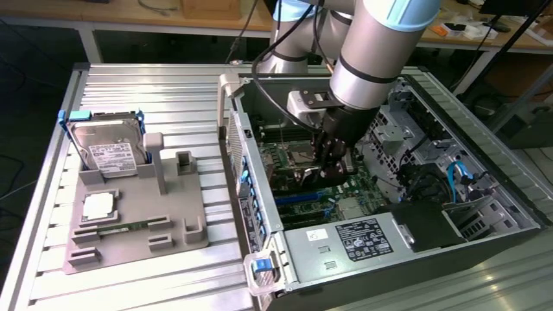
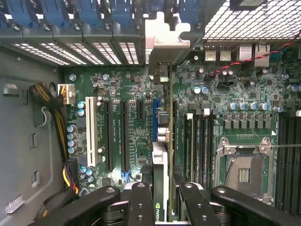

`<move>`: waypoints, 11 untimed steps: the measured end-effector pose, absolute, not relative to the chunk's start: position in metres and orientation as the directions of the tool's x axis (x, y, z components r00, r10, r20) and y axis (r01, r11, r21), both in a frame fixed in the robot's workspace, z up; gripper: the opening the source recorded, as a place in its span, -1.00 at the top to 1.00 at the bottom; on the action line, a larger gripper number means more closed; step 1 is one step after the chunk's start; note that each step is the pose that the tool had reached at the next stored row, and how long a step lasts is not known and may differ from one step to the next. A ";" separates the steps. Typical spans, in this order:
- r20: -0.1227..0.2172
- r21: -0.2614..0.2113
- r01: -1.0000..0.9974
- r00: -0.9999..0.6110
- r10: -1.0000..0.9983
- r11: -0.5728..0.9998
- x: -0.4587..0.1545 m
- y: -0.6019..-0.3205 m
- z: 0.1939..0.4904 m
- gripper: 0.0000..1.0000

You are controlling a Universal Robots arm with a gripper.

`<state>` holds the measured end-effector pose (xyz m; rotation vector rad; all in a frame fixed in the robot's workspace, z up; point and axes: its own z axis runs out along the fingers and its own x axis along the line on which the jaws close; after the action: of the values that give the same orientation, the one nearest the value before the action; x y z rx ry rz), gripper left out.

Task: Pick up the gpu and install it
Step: 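Insert the gpu into the slot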

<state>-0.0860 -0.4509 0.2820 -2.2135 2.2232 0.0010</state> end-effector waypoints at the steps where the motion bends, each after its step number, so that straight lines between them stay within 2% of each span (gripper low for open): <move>1: -0.003 -0.003 -1.000 -0.004 -1.000 0.004 -0.086 -0.451 0.282 0.47; 11: -0.004 -0.003 -1.000 -0.004 -1.000 0.004 -0.090 -0.453 0.279 0.47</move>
<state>-0.0900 -0.4532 0.2790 -2.2133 2.2231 0.0008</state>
